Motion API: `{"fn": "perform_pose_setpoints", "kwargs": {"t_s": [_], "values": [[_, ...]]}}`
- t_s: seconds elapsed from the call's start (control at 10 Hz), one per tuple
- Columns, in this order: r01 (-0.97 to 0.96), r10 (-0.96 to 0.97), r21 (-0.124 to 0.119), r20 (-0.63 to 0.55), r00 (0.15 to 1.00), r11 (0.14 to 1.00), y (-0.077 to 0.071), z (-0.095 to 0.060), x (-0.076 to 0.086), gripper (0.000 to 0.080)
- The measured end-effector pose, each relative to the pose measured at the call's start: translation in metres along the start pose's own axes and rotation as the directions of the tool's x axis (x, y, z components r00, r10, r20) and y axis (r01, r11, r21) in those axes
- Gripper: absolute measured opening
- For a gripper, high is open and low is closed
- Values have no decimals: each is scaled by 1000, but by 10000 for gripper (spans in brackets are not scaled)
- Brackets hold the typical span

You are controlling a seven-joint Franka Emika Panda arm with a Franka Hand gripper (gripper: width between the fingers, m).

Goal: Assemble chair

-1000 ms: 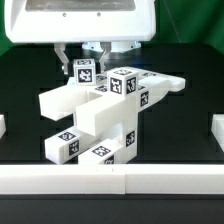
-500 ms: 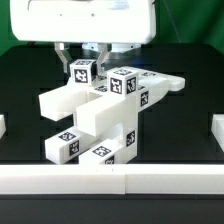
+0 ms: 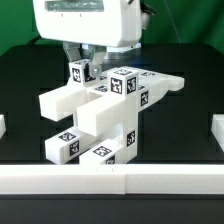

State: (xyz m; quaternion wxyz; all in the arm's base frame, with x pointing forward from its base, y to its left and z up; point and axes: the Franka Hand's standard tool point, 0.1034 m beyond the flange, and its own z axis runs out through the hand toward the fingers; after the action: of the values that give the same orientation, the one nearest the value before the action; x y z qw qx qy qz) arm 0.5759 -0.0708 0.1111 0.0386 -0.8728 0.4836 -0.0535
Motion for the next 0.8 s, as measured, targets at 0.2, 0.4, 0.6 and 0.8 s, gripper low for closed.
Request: {"fn": "perform_pose_setpoints", "kwargs": {"t_s": [0.2,0.4,0.6,0.8], "values": [[-166,166,8,8,986,986,-2,0,-2,285],[-191,191,9,9,982,982,-2,0,-2,285],[-128,128,9,8,992,992,-1,0,-1,546],[56,-56,7,4,998,998,-1,0,-1,628]]}}
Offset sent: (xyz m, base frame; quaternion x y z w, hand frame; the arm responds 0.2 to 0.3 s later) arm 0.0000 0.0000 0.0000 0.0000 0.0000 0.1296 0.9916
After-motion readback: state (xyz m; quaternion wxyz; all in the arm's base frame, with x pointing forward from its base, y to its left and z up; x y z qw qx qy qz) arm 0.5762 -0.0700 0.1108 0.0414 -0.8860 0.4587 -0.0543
